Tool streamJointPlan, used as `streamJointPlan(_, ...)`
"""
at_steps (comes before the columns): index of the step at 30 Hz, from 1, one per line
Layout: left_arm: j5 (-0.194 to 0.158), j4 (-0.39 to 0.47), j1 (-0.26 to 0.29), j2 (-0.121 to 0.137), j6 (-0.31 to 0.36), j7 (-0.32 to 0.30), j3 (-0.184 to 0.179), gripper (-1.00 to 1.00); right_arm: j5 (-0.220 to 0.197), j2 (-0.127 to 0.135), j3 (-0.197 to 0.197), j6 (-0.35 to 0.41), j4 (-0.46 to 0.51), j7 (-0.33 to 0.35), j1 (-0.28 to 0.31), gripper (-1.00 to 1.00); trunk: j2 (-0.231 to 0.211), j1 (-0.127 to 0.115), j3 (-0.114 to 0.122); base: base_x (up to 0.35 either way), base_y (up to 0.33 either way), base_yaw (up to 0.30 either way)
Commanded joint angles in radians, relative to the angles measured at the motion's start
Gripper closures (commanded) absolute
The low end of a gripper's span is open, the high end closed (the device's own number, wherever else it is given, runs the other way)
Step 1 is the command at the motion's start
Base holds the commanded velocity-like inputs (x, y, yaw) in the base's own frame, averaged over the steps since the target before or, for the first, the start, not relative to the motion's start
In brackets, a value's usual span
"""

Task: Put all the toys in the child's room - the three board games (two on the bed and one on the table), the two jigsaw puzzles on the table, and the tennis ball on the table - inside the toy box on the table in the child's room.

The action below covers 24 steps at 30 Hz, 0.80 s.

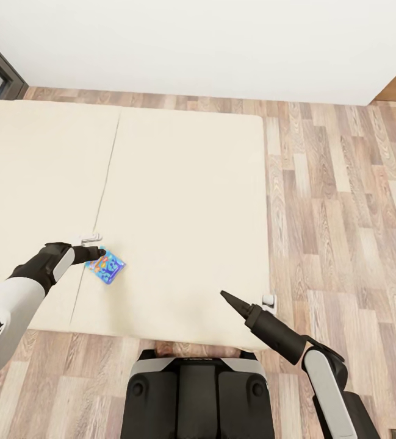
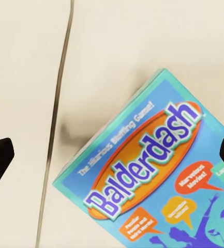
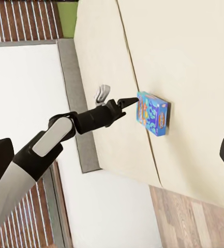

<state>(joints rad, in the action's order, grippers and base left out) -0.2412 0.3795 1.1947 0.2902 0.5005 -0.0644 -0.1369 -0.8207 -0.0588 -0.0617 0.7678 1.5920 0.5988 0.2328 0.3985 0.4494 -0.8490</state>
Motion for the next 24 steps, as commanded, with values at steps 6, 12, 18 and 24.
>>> streamJointPlan(6,-0.009,0.001,0.001,0.001,0.004,0.001,-0.007,-1.00,-0.002,-0.001,-0.009,0.000,0.000,0.009,-0.003,-1.00,0.002,0.001,-0.002,0.000,0.000,0.003)
streamJointPlan(12,-0.020,-0.011,-0.011,0.012,0.015,-0.010,0.004,-1.00,0.010,0.001,-0.020,-0.017,-0.011,0.017,-0.004,-1.00,0.002,0.001,-0.002,0.000,0.000,0.000)
streamJointPlan(18,-0.047,-0.038,-0.045,0.023,0.024,-0.044,0.020,-1.00,0.028,-0.010,-0.018,-0.051,-0.019,-0.017,-0.004,-1.00,0.002,0.001,-0.002,0.000,0.000,0.000)
streamJointPlan(24,-0.029,-0.008,-0.073,0.003,0.054,-0.064,0.044,-1.00,0.041,-0.020,-0.012,-0.063,-0.014,-0.042,-0.002,-1.00,0.002,0.001,-0.002,0.000,0.000,0.000)
